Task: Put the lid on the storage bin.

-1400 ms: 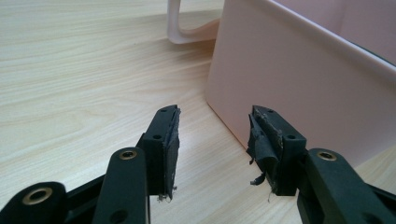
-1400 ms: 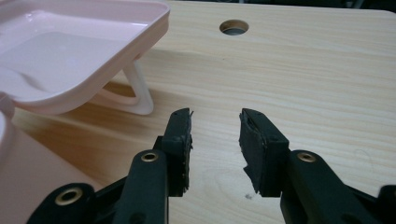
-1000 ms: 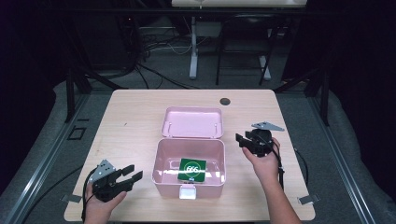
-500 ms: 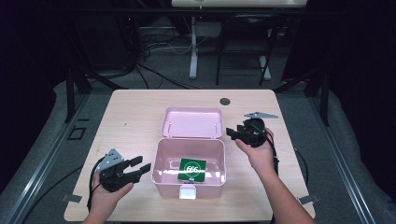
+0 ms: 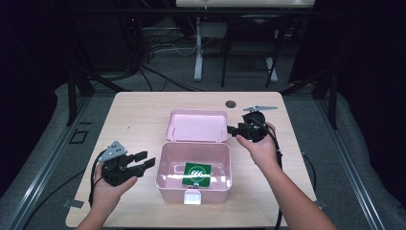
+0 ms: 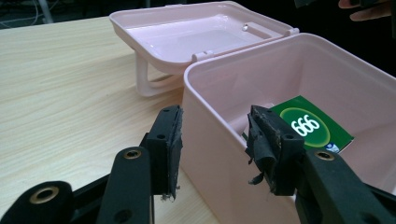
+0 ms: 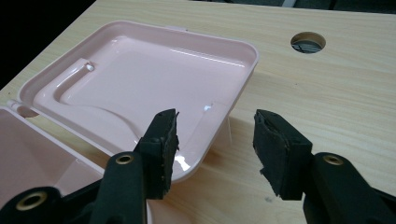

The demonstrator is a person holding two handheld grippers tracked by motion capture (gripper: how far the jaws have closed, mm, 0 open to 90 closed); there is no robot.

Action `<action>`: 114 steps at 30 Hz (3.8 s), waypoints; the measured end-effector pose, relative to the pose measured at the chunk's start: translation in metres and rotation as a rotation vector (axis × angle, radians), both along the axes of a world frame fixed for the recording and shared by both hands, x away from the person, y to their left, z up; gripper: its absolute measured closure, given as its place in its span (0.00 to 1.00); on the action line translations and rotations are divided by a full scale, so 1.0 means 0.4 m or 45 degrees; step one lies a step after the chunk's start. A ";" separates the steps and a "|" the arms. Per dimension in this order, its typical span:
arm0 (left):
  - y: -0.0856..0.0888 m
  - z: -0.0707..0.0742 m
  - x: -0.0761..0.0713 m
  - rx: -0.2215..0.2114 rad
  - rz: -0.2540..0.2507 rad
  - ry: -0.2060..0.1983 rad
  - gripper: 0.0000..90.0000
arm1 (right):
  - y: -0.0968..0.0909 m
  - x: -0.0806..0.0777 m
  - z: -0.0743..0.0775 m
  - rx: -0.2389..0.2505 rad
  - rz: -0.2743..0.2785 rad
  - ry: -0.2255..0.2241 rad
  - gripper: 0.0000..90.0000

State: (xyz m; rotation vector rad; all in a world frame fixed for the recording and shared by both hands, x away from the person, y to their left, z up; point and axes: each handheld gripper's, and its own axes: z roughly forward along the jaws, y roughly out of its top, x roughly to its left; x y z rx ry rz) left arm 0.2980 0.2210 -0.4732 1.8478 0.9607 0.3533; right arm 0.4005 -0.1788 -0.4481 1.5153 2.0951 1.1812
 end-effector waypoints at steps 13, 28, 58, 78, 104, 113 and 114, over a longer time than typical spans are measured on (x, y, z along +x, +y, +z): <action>-0.052 -0.009 0.020 0.001 -0.029 0.024 0.66 | 0.016 0.036 0.024 -0.010 -0.007 0.054 0.56; -0.064 -0.027 0.015 0.066 -0.047 0.032 0.77 | 0.044 0.087 0.022 -0.039 -0.018 0.102 0.56; -0.064 -0.036 0.010 0.074 -0.045 0.004 0.79 | 0.067 0.212 -0.043 -0.073 -0.179 0.282 0.64; -0.064 -0.036 0.010 0.073 -0.045 0.002 0.79 | 0.076 0.235 -0.079 -0.077 -0.192 0.390 0.81; -0.065 -0.035 0.008 0.079 -0.039 0.005 0.80 | 0.072 0.219 -0.029 -0.062 -0.228 0.349 0.96; -0.065 -0.035 0.008 0.078 -0.034 0.002 0.80 | 0.082 0.206 0.008 -0.074 -0.211 0.290 0.92; -0.065 -0.035 0.008 0.078 -0.034 0.002 0.80 | 0.081 0.210 0.003 -0.074 -0.222 0.304 0.91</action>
